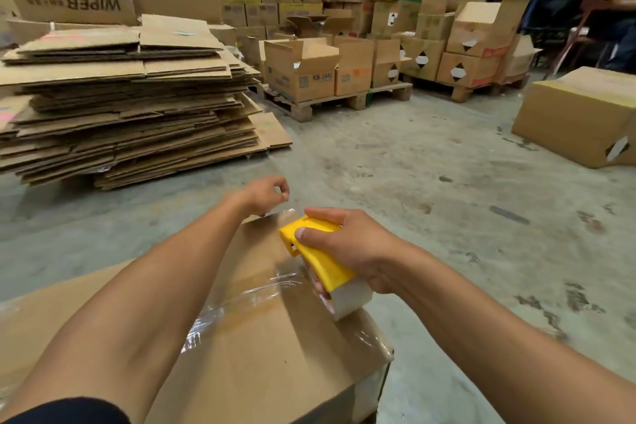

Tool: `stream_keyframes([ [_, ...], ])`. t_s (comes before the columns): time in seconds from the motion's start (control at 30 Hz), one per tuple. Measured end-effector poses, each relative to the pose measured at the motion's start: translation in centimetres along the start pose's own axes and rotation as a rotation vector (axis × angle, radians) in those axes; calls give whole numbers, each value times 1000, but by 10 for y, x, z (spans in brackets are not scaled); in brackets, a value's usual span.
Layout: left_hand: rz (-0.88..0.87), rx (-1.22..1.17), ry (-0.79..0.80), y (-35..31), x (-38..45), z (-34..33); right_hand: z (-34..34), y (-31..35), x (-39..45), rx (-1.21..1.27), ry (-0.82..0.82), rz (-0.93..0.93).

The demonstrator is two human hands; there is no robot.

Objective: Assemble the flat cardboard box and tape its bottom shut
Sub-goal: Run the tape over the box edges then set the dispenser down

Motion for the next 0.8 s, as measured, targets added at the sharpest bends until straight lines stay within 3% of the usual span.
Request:
stream_keyframes([
  [0.17, -64, 19, 16, 9, 9, -15, -5, 1, 6, -1, -9, -10],
  [0.3, 20, -66, 74, 18, 14, -26, -6, 1, 6, 8, -13, -12],
  [0.4, 115, 15, 163, 31, 14, -26, -8, 1, 5, 12, -7, -23],
  [0.5, 176, 38, -23, 46, 12, -13, -11, 0, 4, -5, -7, -39],
  [0.57, 20, -65, -256, 36, -5, 3, -12, -2, 5, 3, -5, -43],
  [0.6, -90, -84, -297, 26, -16, 6, -12, -2, 5, 11, -3, -45],
  [0.63, -202, -94, -273, 15, -26, 4, -13, -3, 5, 17, -2, -48],
  [0.73, -403, 113, 6, 6, -47, -31, -18, -6, 6, 17, 2, -68],
  [0.8, -467, 263, 17, 15, -48, -47, -23, -10, 7, 31, 11, -92],
])
Point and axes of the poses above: each hand's wrist, its own x-axis towards the middle knuckle, its own z-axis out of the back of the hand, y = z × x, the point moved 6 cm from there along x, towards the middle knuckle, and after that the axes turned 13 degrees about x, right-handed, at the moved point
